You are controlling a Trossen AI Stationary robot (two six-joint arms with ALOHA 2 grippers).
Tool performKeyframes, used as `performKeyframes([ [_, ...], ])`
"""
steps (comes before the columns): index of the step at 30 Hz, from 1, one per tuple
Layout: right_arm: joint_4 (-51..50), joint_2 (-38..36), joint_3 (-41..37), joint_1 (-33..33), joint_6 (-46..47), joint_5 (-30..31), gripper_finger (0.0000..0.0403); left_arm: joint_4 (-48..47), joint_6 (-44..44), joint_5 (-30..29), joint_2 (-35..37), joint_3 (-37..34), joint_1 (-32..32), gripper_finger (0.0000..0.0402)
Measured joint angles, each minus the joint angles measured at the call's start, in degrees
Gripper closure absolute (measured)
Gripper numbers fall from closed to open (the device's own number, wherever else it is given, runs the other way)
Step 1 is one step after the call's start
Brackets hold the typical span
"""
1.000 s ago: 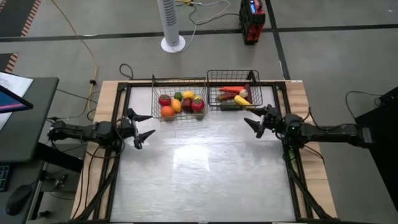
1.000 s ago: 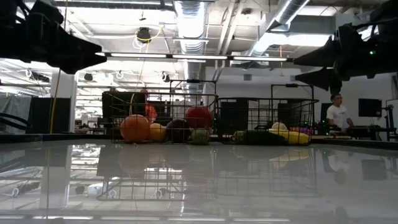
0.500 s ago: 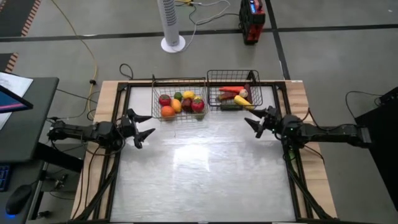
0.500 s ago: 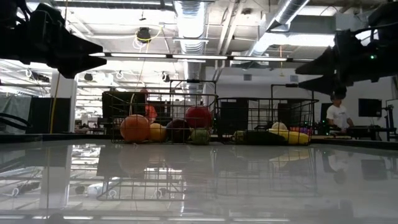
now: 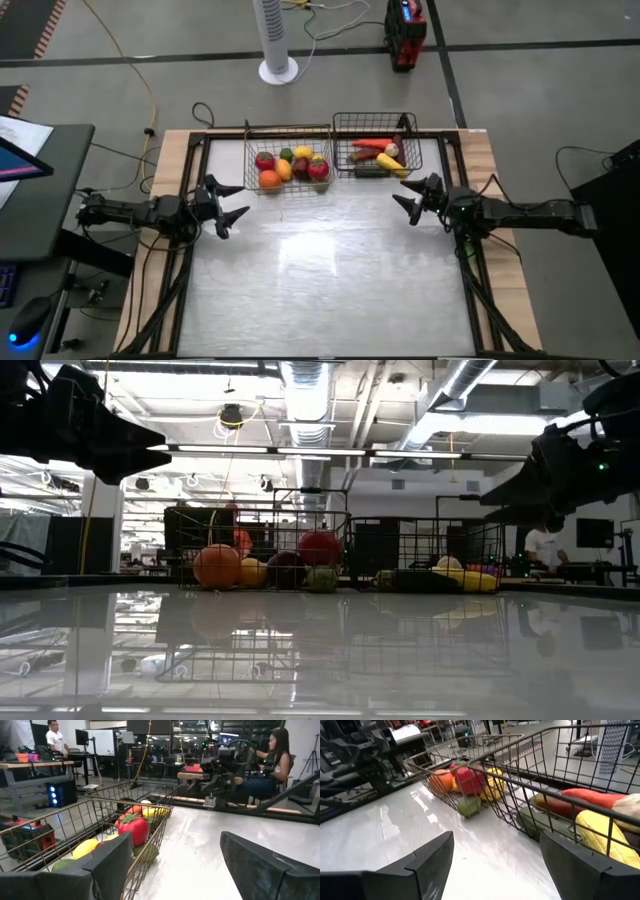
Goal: Sort produce into baskets
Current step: Return to Home Position
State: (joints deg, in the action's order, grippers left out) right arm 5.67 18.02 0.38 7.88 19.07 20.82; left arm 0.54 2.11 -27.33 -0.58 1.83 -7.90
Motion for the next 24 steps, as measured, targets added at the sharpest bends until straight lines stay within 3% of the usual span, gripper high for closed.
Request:
performKeyframes([
  [24, -1.9, 0.0, -0.07, 0.0, 0.0, 0.0, 0.008, -0.04, 0.07, -0.02, 0.0, 0.0, 0.0, 0.0112],
])
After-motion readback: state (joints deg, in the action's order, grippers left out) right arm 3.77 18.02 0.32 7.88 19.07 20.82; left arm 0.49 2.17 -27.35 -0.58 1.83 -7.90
